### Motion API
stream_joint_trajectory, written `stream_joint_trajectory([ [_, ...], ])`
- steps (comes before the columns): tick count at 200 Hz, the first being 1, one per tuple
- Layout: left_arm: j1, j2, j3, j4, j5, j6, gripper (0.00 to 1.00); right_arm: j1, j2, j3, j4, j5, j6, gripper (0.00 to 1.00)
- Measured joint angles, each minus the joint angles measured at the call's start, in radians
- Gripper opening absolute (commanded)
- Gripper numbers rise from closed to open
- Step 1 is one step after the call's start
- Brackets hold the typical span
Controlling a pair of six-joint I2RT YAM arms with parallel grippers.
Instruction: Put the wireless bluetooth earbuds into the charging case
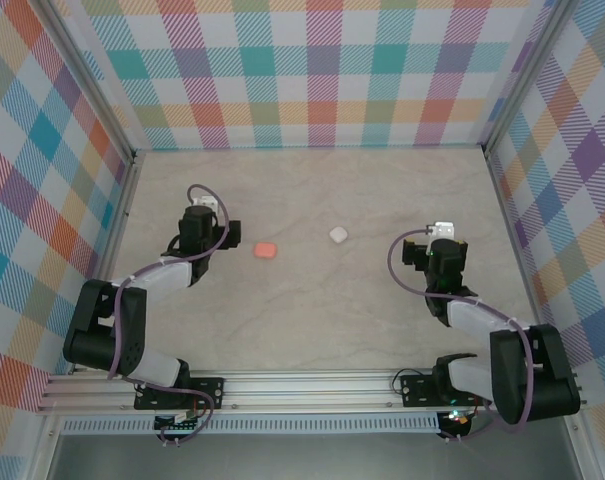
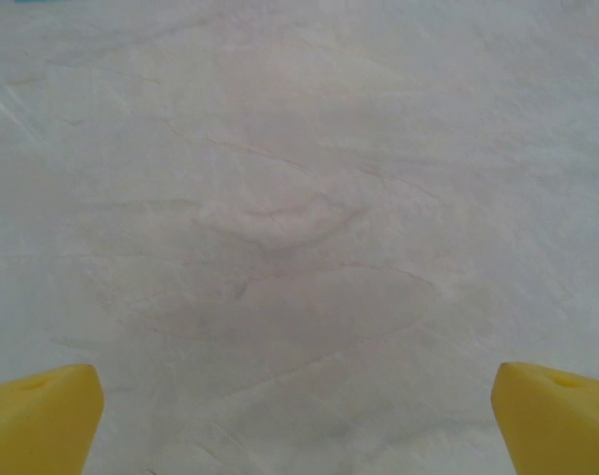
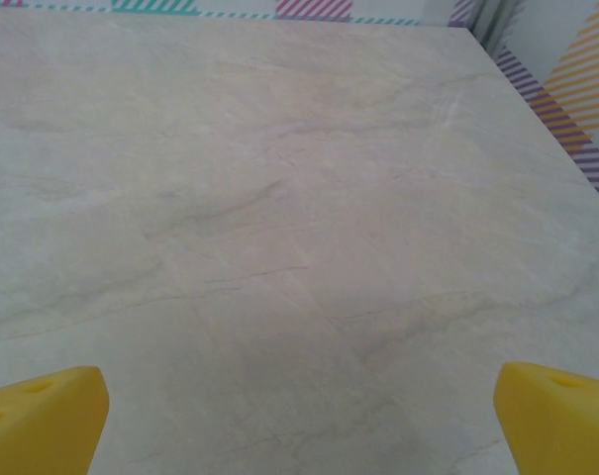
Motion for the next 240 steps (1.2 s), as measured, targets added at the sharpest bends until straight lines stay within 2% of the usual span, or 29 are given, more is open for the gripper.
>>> stream_joint_trajectory([
  [51,0.047,-0.029,-0.084,0.096,-0.003,0.001,1.0,-0.069,0.101,-0.064,0.272,-0.078,0.023,1.0],
  [70,0.066,-0.041,-0.153,0.149,-0.003,-0.005,1.0,-0.085,0.209,-0.079,0.431,-0.103,0.037,1.0],
  [122,0.1,-0.04,-0.249,0.289,0.029,-0.013,1.0,-0.089,0.314,-0.082,0.567,-0.173,0.042,1.0],
  [144,0.1,-0.029,-0.267,0.371,0.055,-0.012,1.0,-0.09,0.328,-0.074,0.534,-0.172,0.051,1.0],
  [171,0.101,0.048,-0.282,0.467,0.089,-0.005,1.0,-0.098,0.329,0.043,0.416,-0.176,0.056,1.0],
  [194,0.109,0.097,-0.279,0.465,0.113,-0.005,1.0,-0.099,0.328,0.079,0.399,-0.18,0.056,1.0],
  [240,0.114,0.098,-0.278,0.468,0.122,-0.005,1.0,-0.099,0.328,0.078,0.354,-0.184,0.056,1.0],
])
